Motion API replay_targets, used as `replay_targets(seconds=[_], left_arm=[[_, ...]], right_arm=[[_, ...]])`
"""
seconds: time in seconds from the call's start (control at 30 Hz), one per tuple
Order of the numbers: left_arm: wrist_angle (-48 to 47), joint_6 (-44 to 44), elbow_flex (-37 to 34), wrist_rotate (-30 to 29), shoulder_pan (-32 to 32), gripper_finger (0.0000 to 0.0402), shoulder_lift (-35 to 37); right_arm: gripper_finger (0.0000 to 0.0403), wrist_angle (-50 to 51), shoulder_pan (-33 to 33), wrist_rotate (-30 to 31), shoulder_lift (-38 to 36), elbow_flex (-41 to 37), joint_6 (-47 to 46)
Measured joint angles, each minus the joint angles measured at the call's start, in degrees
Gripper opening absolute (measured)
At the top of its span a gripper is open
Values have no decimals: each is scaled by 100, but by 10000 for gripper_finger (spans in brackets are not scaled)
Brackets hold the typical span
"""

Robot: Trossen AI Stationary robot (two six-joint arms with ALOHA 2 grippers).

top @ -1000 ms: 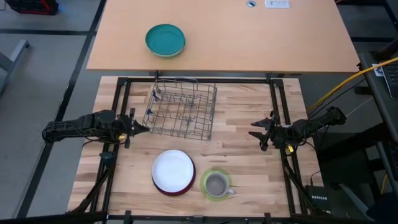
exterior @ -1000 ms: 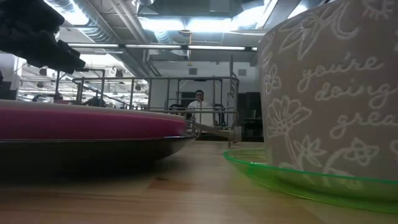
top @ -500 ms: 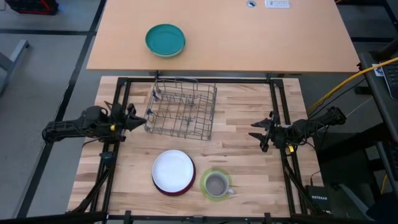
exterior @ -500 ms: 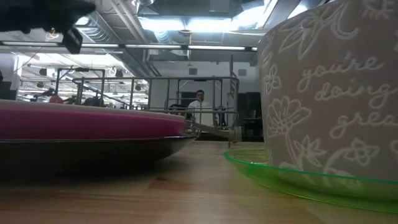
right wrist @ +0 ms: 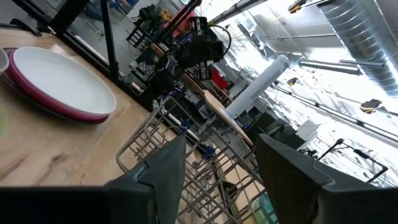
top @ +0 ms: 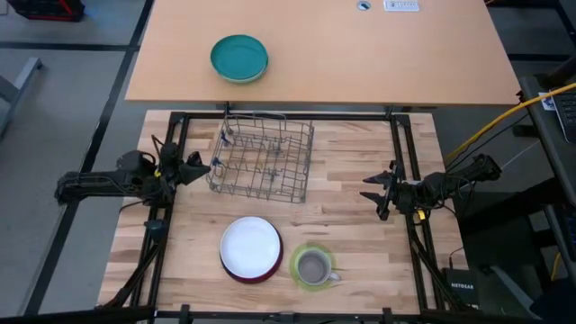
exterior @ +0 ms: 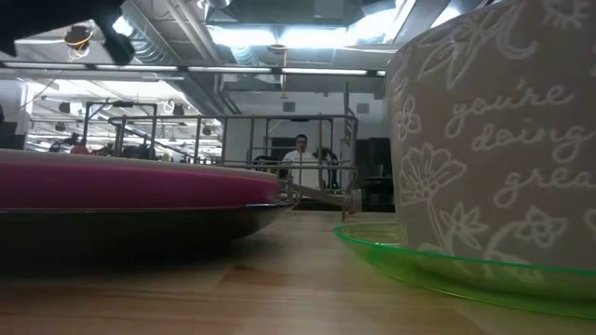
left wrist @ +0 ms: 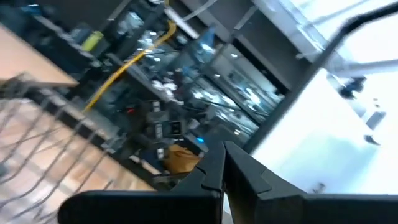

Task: Sort dishes
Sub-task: Put the white plate in the dish rack

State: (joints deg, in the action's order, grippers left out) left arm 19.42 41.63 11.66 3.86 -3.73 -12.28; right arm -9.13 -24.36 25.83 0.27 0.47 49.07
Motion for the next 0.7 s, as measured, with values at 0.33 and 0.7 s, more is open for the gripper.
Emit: replay_targets(seconds=[0.33, 0.7], left_arm=[[1749, -307, 6, 924, 825, 1, -2368], [1776, -1585, 790, 933, 2253, 1, -4305]], right_arm=[[198, 6, 0, -626, 0, 0, -303], [198, 18, 0, -702, 0, 0, -301]])
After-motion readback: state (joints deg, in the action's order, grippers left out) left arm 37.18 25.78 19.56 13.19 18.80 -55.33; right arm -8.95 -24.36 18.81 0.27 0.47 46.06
